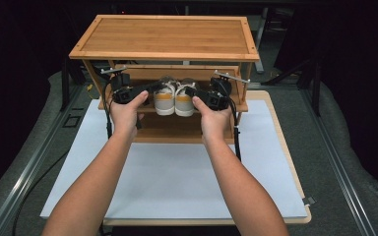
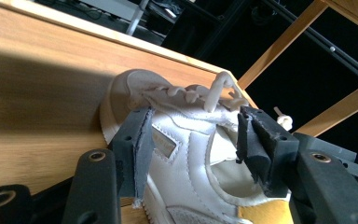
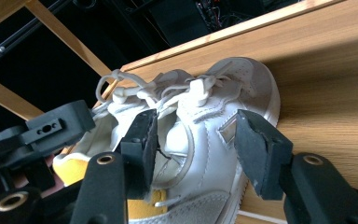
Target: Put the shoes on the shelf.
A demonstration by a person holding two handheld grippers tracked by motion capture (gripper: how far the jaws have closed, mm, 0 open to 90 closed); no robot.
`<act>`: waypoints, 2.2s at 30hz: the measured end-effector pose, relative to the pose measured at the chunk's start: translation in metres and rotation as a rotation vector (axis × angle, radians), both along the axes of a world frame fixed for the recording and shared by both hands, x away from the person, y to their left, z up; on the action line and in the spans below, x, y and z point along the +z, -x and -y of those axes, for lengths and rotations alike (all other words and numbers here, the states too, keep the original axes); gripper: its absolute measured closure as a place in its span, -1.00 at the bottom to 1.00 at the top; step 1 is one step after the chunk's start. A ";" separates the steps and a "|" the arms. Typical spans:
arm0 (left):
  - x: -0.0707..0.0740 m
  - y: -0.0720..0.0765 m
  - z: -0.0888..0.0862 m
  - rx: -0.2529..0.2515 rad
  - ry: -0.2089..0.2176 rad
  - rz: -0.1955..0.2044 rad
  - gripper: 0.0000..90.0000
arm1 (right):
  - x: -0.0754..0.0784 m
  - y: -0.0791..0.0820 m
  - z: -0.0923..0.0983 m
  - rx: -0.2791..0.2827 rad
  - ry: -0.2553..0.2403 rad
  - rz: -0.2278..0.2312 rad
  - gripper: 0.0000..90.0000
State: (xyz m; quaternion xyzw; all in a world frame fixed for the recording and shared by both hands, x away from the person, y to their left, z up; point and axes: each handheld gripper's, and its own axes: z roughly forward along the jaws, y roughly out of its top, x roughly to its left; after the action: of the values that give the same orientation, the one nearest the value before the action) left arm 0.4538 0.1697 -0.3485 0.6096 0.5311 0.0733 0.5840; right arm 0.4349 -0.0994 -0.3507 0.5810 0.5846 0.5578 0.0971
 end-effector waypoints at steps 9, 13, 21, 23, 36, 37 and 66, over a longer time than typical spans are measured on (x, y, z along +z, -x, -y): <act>0.009 0.012 -0.009 -0.009 0.021 0.029 0.08 | 0.008 0.009 0.010 0.000 0.003 0.033 0.14; 0.010 0.015 -0.014 -0.014 0.033 0.034 0.17 | 0.009 0.012 0.014 0.004 -0.002 0.043 0.20; 0.001 0.018 -0.026 -0.014 0.029 0.026 0.41 | 0.004 0.015 0.026 0.014 0.016 0.058 0.55; -0.004 0.017 -0.028 -0.016 0.029 0.016 0.53 | -0.001 0.015 0.028 0.030 0.023 0.051 0.71; -0.035 0.017 -0.024 -0.058 -0.005 -0.033 0.99 | -0.023 0.015 0.019 0.069 0.083 0.030 1.00; -0.035 0.018 -0.022 -0.061 -0.013 -0.025 0.99 | -0.025 0.015 0.019 0.069 0.082 0.032 1.00; -0.030 0.008 -0.008 -0.041 -0.092 -0.004 1.00 | -0.027 0.005 0.013 0.036 0.108 0.033 1.00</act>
State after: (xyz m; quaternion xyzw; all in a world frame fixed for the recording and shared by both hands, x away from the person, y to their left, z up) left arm 0.4463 0.1779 -0.3784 0.6467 0.5158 0.0846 0.5555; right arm 0.4302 -0.1125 -0.3774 0.5548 0.6227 0.5367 0.1278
